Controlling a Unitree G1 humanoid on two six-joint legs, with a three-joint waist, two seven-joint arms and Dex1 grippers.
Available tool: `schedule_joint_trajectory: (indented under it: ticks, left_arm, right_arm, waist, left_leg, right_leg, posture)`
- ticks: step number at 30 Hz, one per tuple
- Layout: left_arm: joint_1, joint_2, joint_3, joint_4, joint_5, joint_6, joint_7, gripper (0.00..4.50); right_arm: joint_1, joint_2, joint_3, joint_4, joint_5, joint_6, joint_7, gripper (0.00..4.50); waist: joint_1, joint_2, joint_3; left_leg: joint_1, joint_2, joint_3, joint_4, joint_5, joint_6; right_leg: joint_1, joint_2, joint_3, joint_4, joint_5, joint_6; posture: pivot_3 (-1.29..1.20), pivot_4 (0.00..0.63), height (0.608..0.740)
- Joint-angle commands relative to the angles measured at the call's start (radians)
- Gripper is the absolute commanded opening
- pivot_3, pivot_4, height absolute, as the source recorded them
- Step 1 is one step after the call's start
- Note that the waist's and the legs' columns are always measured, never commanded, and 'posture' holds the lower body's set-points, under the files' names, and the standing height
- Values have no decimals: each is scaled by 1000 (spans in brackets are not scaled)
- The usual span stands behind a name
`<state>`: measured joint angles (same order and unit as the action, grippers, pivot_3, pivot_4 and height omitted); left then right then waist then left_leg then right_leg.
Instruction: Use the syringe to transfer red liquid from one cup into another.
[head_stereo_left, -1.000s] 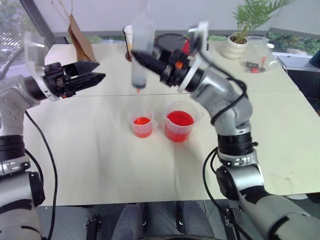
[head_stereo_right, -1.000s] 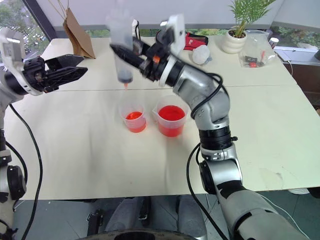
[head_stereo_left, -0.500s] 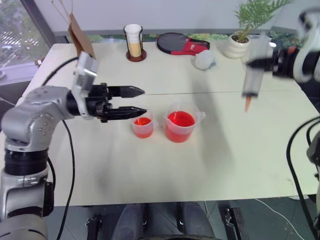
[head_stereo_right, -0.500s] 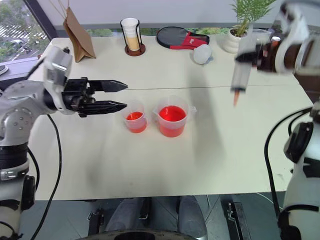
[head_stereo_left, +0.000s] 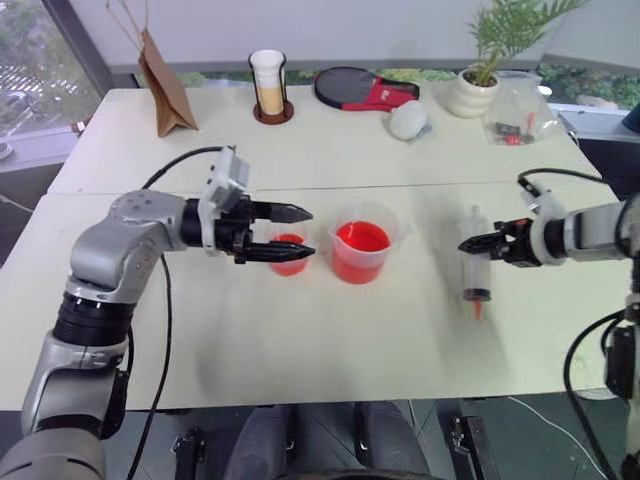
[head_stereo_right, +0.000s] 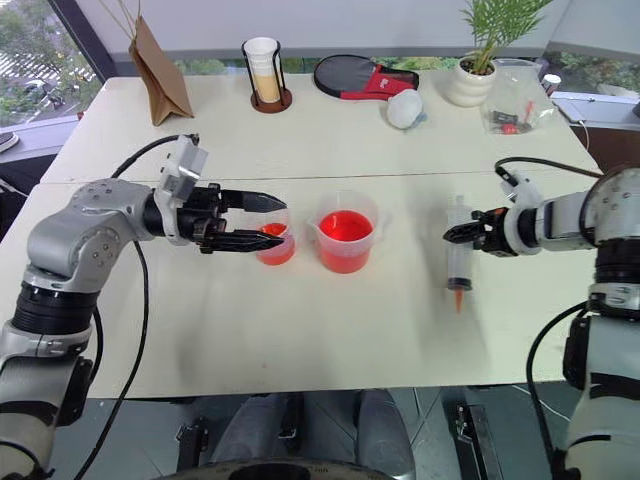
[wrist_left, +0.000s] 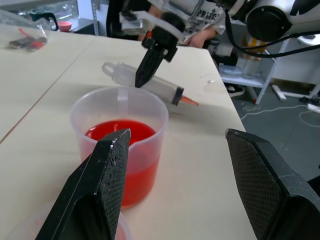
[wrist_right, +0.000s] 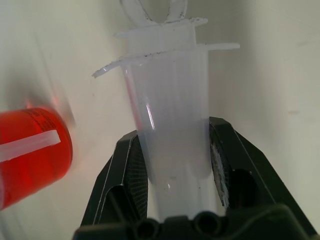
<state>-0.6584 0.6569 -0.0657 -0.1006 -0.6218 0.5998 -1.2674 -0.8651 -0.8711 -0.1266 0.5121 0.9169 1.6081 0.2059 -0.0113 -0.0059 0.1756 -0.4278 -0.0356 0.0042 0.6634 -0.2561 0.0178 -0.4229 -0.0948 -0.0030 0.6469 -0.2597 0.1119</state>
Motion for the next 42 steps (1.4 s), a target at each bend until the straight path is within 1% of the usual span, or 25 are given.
schedule_joint_trajectory:
  ticks: [1,2,4,6,8,9,12,14,15,18,20,21,22,25,27,29,31,33,36,42]
  left_arm:
    - [9,-3,8,-40,-4,-13,6,3107]
    - [12,-5,9,-43,-4,-11,12,3107]
    - [18,-8,10,-47,-4,-9,20,3144]
    - [22,-11,13,-49,-3,-7,27,3144]
    - [21,-11,19,-47,-5,-6,32,3144]
    - [19,-11,25,-44,-9,-3,37,3144]
    - [16,-4,38,-33,-7,-8,46,3144]
    - [16,9,65,-15,-7,-8,58,3144]
    - [15,17,85,-4,-14,-5,65,3144]
    - [2,27,160,42,-42,18,107,3144]
    - [14,38,206,62,-55,33,135,3144]
    - [20,43,222,68,-59,37,143,3144]
    - [40,55,242,70,-59,47,158,3144]
    - [146,115,297,58,-38,65,185,3144]
    - [241,164,338,36,-46,92,186,3144]
    - [359,220,372,-5,-55,114,162,3144]
    - [458,256,402,-39,-55,125,157,3144]
    - [518,266,431,-57,-62,129,168,3144]
    - [568,248,461,-83,-76,141,196,3144]
    - [596,199,479,-73,-75,125,262,3144]
  right_arm:
    - [-31,1,-39,21,-21,6,-32,1374]
    - [-32,8,-43,25,-31,6,-38,1374]
    - [-30,17,-45,23,-49,6,-48,2391]
    - [-27,21,-44,18,-52,6,-50,3252]
    - [-26,23,-42,14,-50,6,-50,4354]
    - [-27,20,-42,10,-49,6,-50,4444]
    - [-29,5,-50,-18,-46,6,-36,4444]
    - [-42,-15,-84,-36,-35,6,-10,4444]
    - [-46,-28,-109,-60,-34,6,22,4444]
    - [-26,-111,-165,-160,4,-65,208,4444]
    - [73,-210,-170,-288,8,-183,401,4444]
    - [112,-241,-174,-331,4,-228,467,4444]
    - [194,-270,-203,-381,-30,-343,552,4444]
    - [448,-301,-314,-437,-128,-591,709,4444]
    - [645,-326,-326,-443,-220,-723,804,4444]
    - [763,-325,-316,-421,-283,-810,848,4444]
    - [807,-299,-302,-367,-326,-885,861,4444]
    - [796,-257,-303,-328,-337,-917,846,4444]
    - [754,-205,-301,-283,-337,-936,830,4444]
    - [719,-150,-287,-295,-355,-953,810,4444]
  waist:
    - [3,0,0]
    - [2,0,0]
    - [1,0,0]
    - [0,0,0]
    - [0,0,0]
    - [0,0,0]
    - [1,0,0]
    - [0,0,0]
    - [0,0,0]
    - [0,2,1]
    - [5,2,1]
    - [5,1,1]
    - [4,0,0]
    - [-2,-2,-1]
    - [-3,-2,-1]
    - [-4,-1,-1]
    - [-4,-1,0]
    - [-2,0,0]
    - [1,-1,0]
    - [4,1,-1]
  left_leg:
    - [0,0,0,0,0,0]
    - [0,0,0,0,0,0]
    - [0,0,0,0,-1,1]
    - [0,0,0,0,-1,1]
    - [0,0,0,0,-1,1]
    - [0,0,0,0,-1,1]
    - [0,0,0,1,-1,1]
    - [0,0,0,1,-1,1]
    - [0,0,0,1,-1,1]
    - [0,0,0,1,-1,1]
    - [0,0,-1,1,-1,2]
    - [0,0,-2,1,-1,2]
    - [0,0,-2,1,-2,2]
    - [3,0,-3,1,-2,3]
    - [4,0,-2,0,-2,3]
    - [4,0,-2,0,-2,3]
    - [5,0,-1,0,-2,3]
    - [8,0,-1,0,-2,2]
    - [19,2,-2,0,-2,1]
    - [18,2,-4,-4,-2,1]
  right_leg:
    - [0,0,0,0,0,0]
    - [0,0,0,0,0,0]
    - [0,0,0,0,0,0]
    - [0,0,0,0,0,0]
    - [0,0,0,0,0,0]
    - [1,0,0,0,0,0]
    - [1,0,0,0,0,0]
    - [1,0,0,0,0,0]
    - [1,0,0,0,0,0]
    - [0,0,0,0,0,0]
    - [0,0,0,0,0,0]
    - [1,0,-1,-1,-1,1]
    - [2,1,-1,-1,-1,1]
    - [5,1,-1,-2,-1,2]
    - [6,0,-1,-2,-1,2]
    - [6,0,-1,-2,-1,2]
    - [7,-1,0,-2,-1,2]
    - [8,-3,0,-2,-1,2]
    - [21,-4,0,-6,-4,-3]
    - [22,-6,0,-13,-3,-5]
  posture:
    - [0,150,740]
    - [0,150,740]
    - [0,150,740]
    - [0,150,740]
    - [0,150,740]
    - [0,150,740]
    - [0,150,740]
    - [0,150,740]
    - [0,150,740]
    - [0,150,740]
    - [0,150,740]
    - [0,150,740]
    - [0,150,740]
    - [0,150,740]
    - [0,150,740]
    - [0,150,740]
    - [0,150,740]
    - [0,150,740]
    - [0,150,740]
    - [0,150,740]
